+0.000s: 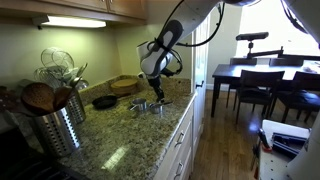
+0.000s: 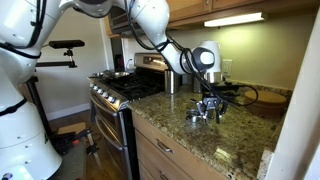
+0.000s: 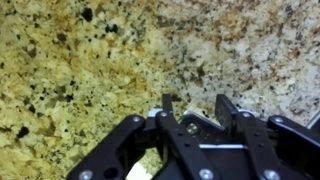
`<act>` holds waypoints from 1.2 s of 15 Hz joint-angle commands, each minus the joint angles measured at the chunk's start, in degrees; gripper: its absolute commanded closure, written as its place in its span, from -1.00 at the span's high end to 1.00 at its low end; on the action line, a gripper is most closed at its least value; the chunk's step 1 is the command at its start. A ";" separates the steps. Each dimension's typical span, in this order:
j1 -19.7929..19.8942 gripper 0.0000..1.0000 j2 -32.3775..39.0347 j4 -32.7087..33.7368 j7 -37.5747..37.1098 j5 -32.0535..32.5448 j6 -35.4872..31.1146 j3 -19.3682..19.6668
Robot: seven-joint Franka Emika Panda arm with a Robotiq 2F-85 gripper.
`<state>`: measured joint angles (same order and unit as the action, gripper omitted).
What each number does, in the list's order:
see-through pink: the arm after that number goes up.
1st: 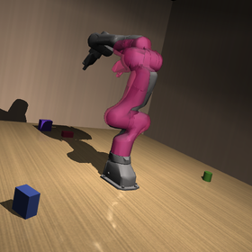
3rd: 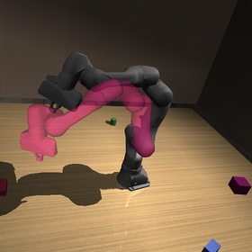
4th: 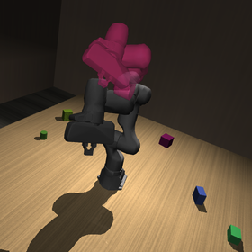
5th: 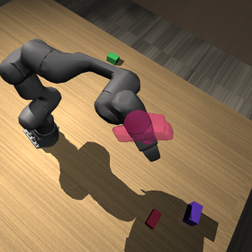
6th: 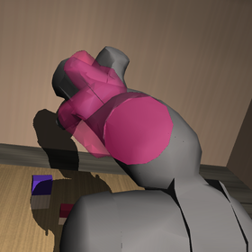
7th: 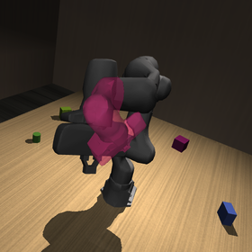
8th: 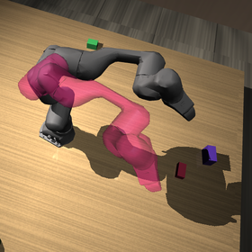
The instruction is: Put the measuring cups one inside the other
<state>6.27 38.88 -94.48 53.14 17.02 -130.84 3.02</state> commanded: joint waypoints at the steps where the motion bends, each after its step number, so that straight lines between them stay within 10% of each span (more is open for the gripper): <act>1: 0.24 0.60 -1.02 0.05 1.62 2.01 0.28 -0.36; 4: 0.32 0.98 -1.12 0.53 1.76 2.01 0.25 -0.33; 18: 0.70 1.00 -0.89 0.11 17.24 1.14 1.96 -3.27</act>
<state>6.19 38.91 -93.14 66.53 17.70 -130.22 0.55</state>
